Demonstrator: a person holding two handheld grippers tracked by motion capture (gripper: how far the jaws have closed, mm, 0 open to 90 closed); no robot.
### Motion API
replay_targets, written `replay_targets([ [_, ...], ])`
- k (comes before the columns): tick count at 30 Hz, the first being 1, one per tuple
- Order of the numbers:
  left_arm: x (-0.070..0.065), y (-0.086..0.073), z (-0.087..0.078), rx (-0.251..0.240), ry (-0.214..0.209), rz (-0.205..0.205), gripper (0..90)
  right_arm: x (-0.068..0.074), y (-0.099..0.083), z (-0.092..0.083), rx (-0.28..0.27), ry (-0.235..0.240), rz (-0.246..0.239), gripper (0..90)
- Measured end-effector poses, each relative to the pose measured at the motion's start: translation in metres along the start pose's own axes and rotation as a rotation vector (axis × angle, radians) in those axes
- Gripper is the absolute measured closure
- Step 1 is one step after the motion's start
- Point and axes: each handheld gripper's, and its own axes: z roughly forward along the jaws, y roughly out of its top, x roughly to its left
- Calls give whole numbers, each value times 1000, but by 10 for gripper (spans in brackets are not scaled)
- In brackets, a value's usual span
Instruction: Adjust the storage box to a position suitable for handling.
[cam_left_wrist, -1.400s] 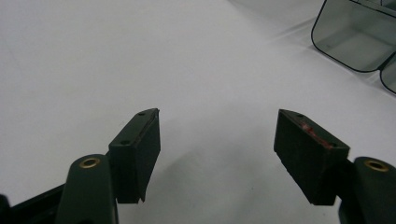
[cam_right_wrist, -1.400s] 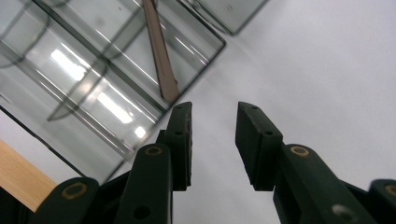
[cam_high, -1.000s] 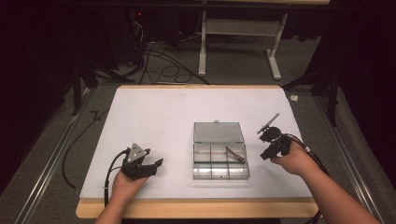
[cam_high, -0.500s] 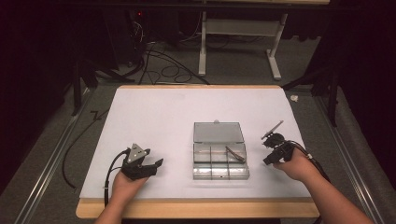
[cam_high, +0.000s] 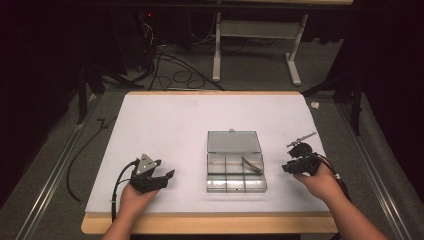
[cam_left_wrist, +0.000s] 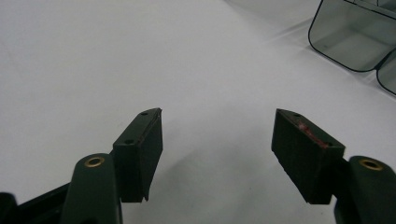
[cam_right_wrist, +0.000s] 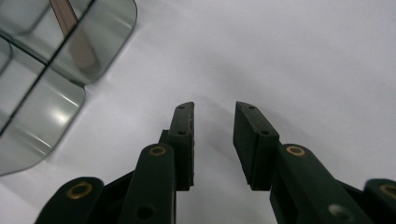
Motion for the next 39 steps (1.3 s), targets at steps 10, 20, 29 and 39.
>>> replay_targets([
  [10, -1, 0, 0, -3, 11, -2, 331, 2, -19, 12, -199, -13, 55, 712],
  [20, -1, 0, 0, -7, 23, -4, 333, 7, -43, 31, -421, -38, 137, 712],
  [29, -1, 0, 0, -10, 41, -16, 390, 6, -49, 39, -431, -42, 150, 686],
  [39, 5, 6, 2, -19, 31, -160, 491, 6, -48, 37, -449, -6, 130, 596],
])
